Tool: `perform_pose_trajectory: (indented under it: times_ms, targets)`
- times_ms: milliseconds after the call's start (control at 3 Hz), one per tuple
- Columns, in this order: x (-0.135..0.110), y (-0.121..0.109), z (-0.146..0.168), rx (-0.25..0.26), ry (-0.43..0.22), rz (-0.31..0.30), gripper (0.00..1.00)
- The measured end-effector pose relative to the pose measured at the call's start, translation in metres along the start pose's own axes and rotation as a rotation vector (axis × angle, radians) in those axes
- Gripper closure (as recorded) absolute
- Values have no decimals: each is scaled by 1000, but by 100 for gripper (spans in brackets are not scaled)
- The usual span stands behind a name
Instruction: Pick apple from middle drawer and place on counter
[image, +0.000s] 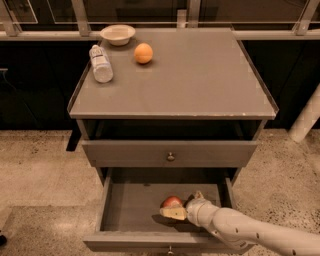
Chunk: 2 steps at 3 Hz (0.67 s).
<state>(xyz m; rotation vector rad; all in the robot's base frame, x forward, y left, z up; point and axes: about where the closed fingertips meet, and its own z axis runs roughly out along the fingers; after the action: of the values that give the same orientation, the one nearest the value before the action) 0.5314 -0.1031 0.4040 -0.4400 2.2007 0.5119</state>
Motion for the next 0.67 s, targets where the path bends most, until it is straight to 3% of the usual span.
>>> perform_pose_trajectory:
  times_ms: [667]
  targets:
    - [17,18,39,-21,29,42,0]
